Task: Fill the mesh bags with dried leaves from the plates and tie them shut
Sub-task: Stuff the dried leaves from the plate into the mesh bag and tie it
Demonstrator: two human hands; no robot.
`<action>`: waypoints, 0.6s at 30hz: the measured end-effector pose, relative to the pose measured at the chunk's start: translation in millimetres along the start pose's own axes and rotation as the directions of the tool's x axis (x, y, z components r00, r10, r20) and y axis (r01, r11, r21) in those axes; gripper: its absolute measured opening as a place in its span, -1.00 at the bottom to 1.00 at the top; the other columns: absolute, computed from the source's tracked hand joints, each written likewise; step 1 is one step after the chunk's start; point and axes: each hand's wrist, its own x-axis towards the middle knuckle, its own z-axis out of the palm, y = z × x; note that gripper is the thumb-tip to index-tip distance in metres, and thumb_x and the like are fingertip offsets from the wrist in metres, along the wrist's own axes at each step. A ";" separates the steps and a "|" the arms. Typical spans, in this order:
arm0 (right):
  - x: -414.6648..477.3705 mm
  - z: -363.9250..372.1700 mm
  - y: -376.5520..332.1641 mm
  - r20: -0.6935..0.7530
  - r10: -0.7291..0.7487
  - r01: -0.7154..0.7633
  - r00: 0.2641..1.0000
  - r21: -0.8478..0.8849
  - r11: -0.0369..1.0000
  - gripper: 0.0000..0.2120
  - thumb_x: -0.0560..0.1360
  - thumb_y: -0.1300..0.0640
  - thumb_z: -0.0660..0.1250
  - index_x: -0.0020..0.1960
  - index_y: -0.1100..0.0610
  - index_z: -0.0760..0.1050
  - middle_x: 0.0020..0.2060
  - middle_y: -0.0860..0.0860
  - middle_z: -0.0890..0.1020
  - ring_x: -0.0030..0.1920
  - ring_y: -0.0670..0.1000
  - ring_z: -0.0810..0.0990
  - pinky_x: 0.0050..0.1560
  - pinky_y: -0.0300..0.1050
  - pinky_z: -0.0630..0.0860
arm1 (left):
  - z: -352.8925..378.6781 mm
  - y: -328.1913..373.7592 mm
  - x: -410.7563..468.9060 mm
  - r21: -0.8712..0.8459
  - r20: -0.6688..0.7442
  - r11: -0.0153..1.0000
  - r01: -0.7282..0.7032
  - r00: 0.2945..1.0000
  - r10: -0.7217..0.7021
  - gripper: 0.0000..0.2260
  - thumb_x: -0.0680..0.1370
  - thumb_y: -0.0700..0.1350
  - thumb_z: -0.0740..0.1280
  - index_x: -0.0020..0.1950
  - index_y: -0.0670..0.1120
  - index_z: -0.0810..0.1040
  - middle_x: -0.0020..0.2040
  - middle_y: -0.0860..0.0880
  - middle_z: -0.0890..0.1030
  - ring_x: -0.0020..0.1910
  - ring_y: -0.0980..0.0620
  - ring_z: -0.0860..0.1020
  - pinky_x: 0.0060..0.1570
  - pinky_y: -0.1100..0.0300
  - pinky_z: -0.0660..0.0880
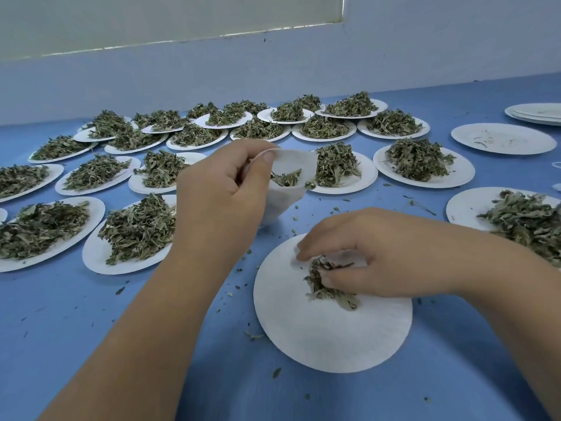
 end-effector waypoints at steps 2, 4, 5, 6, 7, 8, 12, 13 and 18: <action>0.1 4.0 -3.3 0.039 -0.041 0.040 0.998 0.036 0.999 -0.72 0.51 0.00 0.31 0.20 -0.17 0.57 0.15 -0.32 0.55 0.17 -0.22 0.50 0.21 -0.14 0.44 | 0.5 -1.2 -0.2 -0.002 0.004 1.000 0.008 1.000 -0.008 -0.82 0.58 -0.05 0.28 -0.09 0.23 0.58 -0.36 0.09 0.53 -0.36 0.11 0.46 -0.38 0.30 0.36; -1.4 4.6 -6.2 0.063 -0.064 0.059 0.996 0.090 0.994 -0.75 0.50 0.02 0.33 0.15 -0.19 0.59 0.07 -0.31 0.60 0.10 -0.19 0.55 0.15 -0.12 0.48 | 0.5 -1.9 -0.4 -0.008 0.004 1.000 0.015 1.000 -0.015 -0.84 0.58 -0.05 0.28 -0.07 0.19 0.61 -0.40 0.15 0.50 -0.39 0.18 0.42 -0.39 0.36 0.33; -2.5 3.3 -6.1 0.069 -0.064 0.056 0.996 0.106 0.993 -0.75 0.50 0.01 0.34 0.14 -0.21 0.59 0.04 -0.30 0.61 0.07 -0.19 0.57 0.13 -0.11 0.49 | 0.3 -1.7 -0.5 -0.005 0.004 1.000 0.014 1.000 -0.014 -0.84 0.58 -0.05 0.28 -0.06 0.18 0.61 -0.40 0.15 0.49 -0.40 0.18 0.41 -0.40 0.35 0.32; -3.8 1.0 -4.7 0.066 -0.055 0.048 0.996 0.110 0.993 -0.74 0.49 0.01 0.34 0.14 -0.24 0.58 0.05 -0.30 0.61 0.07 -0.20 0.57 0.13 -0.11 0.49 | 0.0 -1.2 -0.3 -0.001 0.005 1.000 0.013 1.000 -0.013 -0.84 0.58 -0.05 0.28 -0.07 0.19 0.61 -0.39 0.13 0.50 -0.40 0.16 0.42 -0.40 0.32 0.34; -5.5 -2.3 -2.1 0.056 -0.038 0.032 0.998 0.104 0.994 -0.73 0.49 0.00 0.35 0.14 -0.29 0.55 0.07 -0.34 0.58 0.10 -0.23 0.54 0.14 -0.12 0.48 | -0.1 -0.7 -0.3 0.002 0.006 1.000 0.012 1.000 -0.012 -0.84 0.58 -0.05 0.27 -0.07 0.21 0.60 -0.37 0.11 0.52 -0.38 0.12 0.45 -0.38 0.27 0.36; -7.7 -6.3 1.0 0.050 -0.013 0.008 0.999 0.097 0.995 -0.70 0.47 -0.03 0.36 0.15 -0.34 0.52 0.11 -0.38 0.54 0.13 -0.26 0.51 0.17 -0.13 0.46 | -0.3 -0.4 0.0 0.005 0.006 1.000 0.011 1.000 -0.011 -0.83 0.58 -0.04 0.27 -0.08 0.23 0.59 -0.35 0.09 0.53 -0.35 0.07 0.48 -0.36 0.24 0.38; -16.3 -17.6 10.8 0.159 0.099 -0.115 0.982 0.096 0.989 -0.49 0.38 -0.13 0.45 0.19 -0.52 0.33 0.19 -0.42 0.40 0.14 -0.37 0.40 0.14 -0.19 0.41 | -0.3 1.7 0.2 0.016 0.000 1.000 -0.007 1.000 0.007 -0.84 0.57 -0.02 0.27 -0.09 0.24 0.58 -0.33 0.00 0.54 -0.32 -0.01 0.50 -0.33 0.08 0.43; -16.8 -17.3 11.1 0.192 0.106 -0.126 0.976 0.093 0.988 -0.45 0.36 -0.14 0.46 0.21 -0.53 0.30 0.19 -0.43 0.38 0.12 -0.38 0.40 0.10 -0.22 0.40 | -0.6 2.1 0.2 0.016 0.002 1.000 -0.009 1.000 0.009 -0.83 0.57 -0.02 0.26 -0.10 0.25 0.57 -0.33 -0.01 0.54 -0.32 -0.02 0.51 -0.32 0.06 0.43; -9.3 -2.4 8.7 0.204 0.036 -0.051 0.978 0.068 0.996 -0.36 0.38 -0.05 0.48 0.26 -0.53 0.26 0.14 -0.41 0.32 0.03 -0.40 0.38 -0.07 -0.39 0.33 | -0.6 1.8 -0.2 0.006 0.010 1.000 -0.007 1.000 0.007 -0.83 0.57 -0.03 0.27 -0.09 0.24 0.58 -0.34 0.02 0.53 -0.32 0.00 0.51 -0.35 0.13 0.40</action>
